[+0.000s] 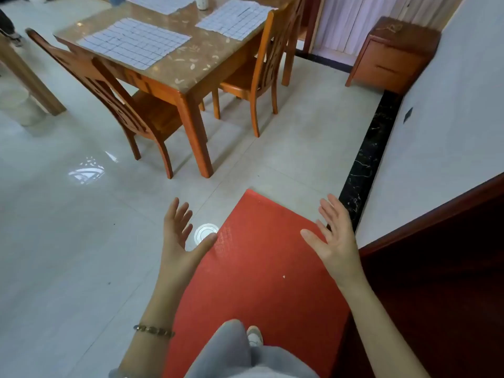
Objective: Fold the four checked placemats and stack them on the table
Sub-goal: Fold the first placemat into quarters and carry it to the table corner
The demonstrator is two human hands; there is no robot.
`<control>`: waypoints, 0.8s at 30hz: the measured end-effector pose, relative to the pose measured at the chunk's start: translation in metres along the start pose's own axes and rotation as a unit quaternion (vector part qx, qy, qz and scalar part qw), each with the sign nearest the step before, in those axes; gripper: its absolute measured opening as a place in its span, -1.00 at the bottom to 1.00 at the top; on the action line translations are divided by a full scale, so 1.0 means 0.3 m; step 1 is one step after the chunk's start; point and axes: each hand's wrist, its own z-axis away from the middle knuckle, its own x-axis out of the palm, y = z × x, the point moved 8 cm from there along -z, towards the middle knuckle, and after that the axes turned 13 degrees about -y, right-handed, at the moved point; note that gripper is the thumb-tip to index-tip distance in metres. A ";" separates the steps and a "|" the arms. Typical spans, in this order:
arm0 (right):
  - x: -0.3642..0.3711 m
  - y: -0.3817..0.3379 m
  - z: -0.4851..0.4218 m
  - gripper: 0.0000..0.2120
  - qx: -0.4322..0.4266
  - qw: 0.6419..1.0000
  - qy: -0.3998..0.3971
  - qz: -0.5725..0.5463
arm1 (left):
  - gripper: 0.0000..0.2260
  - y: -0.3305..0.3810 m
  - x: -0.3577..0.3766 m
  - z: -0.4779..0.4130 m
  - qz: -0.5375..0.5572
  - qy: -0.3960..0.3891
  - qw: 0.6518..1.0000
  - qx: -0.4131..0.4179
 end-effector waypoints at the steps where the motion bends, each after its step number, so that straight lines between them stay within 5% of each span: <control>1: -0.022 0.001 -0.003 -0.26 0.001 1.000 0.009 -0.001 | -0.15 0.013 0.020 -0.012 0.006 -0.005 1.000 0.004; 13: -0.214 0.077 -0.231 -0.23 0.026 0.999 0.043 -0.010 | -0.15 0.019 0.205 -0.360 0.001 -0.072 0.997 -0.002; 24: -0.377 0.028 -0.822 -0.25 0.018 0.999 0.042 0.005 | -0.17 0.074 0.290 -1.014 -0.028 -0.098 0.995 0.004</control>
